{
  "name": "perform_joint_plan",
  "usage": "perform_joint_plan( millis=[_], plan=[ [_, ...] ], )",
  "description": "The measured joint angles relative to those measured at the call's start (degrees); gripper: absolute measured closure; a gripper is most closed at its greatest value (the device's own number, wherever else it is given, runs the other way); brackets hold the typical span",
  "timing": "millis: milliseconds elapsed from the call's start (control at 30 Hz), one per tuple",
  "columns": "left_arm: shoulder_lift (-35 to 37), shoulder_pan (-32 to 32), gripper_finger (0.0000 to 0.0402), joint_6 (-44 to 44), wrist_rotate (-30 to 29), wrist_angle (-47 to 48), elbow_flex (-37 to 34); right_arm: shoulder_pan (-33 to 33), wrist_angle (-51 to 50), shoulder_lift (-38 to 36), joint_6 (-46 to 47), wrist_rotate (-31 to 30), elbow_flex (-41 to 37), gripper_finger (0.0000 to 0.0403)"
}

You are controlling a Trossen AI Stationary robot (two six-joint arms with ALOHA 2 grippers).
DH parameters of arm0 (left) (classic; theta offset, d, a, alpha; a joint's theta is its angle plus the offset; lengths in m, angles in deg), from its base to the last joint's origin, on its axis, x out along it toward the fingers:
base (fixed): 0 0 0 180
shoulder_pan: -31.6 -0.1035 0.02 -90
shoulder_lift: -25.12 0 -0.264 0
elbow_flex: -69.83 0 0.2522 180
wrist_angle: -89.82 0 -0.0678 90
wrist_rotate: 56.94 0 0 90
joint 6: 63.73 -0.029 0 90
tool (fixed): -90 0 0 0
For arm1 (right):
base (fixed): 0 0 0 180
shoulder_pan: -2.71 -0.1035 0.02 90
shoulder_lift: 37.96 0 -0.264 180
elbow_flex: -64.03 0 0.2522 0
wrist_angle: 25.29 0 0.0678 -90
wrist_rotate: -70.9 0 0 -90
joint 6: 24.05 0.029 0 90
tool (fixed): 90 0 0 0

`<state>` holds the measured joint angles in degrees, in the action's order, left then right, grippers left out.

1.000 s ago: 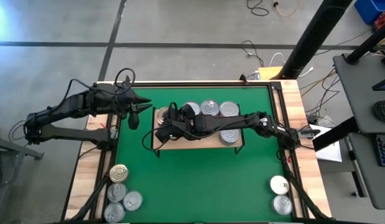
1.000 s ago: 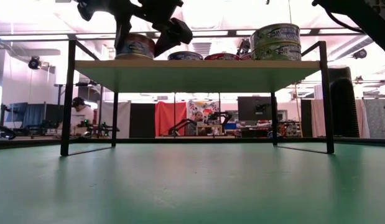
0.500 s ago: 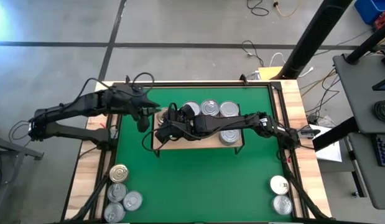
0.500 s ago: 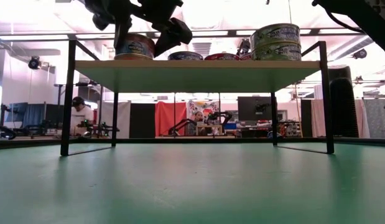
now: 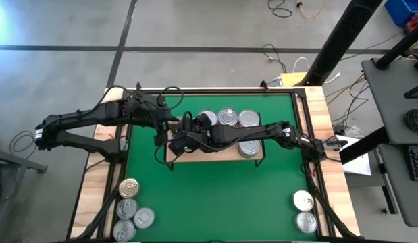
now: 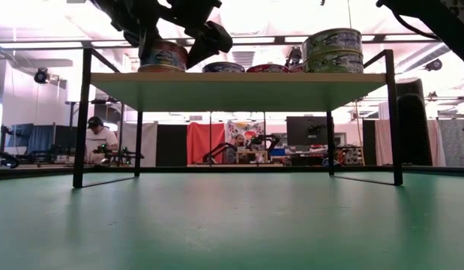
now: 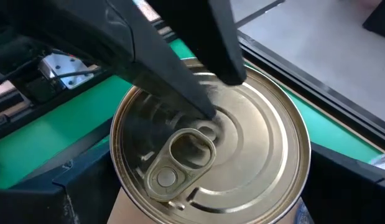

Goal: Stack canned seafood by type on shelf
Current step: Stack the top left blue and pink tuna can on top of the blue and pink tuna can on the shelf

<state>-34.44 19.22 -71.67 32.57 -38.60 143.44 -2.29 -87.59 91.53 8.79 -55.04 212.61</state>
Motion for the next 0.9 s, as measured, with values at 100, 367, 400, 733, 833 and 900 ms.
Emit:
perform_joint_plan(
  millis=[100,367,400,733,833,900],
  plan=[
    [-0.68,0.00,0.0351,-0.30,0.70,-0.26,0.00,0.00,-0.89,0.00,0.13,0.00,0.00,0.0003],
    [-1.14,-0.23,0.0399,-4.95,3.00,2.22,-0.05,-0.09,-0.64,0.00,-3.07,0.20,0.00,0.0003],
    [-1.12,-0.38,0.0400,-5.66,3.03,2.33,-0.31,-0.09,-0.61,0.00,-3.50,0.22,0.00,0.0003],
    [-0.83,-1.88,0.0401,-7.00,4.05,0.90,-3.66,0.28,-0.66,-0.07,-3.87,4.67,0.00,0.0003],
    [-0.81,-2.02,0.0401,-7.04,3.98,0.75,-3.64,0.28,-0.74,-0.07,-3.78,4.90,0.00,0.0003],
    [-0.81,-2.19,0.0401,-7.12,4.00,0.81,-3.56,0.26,-0.72,-0.07,-3.73,4.96,0.00,0.0003]
  ],
)
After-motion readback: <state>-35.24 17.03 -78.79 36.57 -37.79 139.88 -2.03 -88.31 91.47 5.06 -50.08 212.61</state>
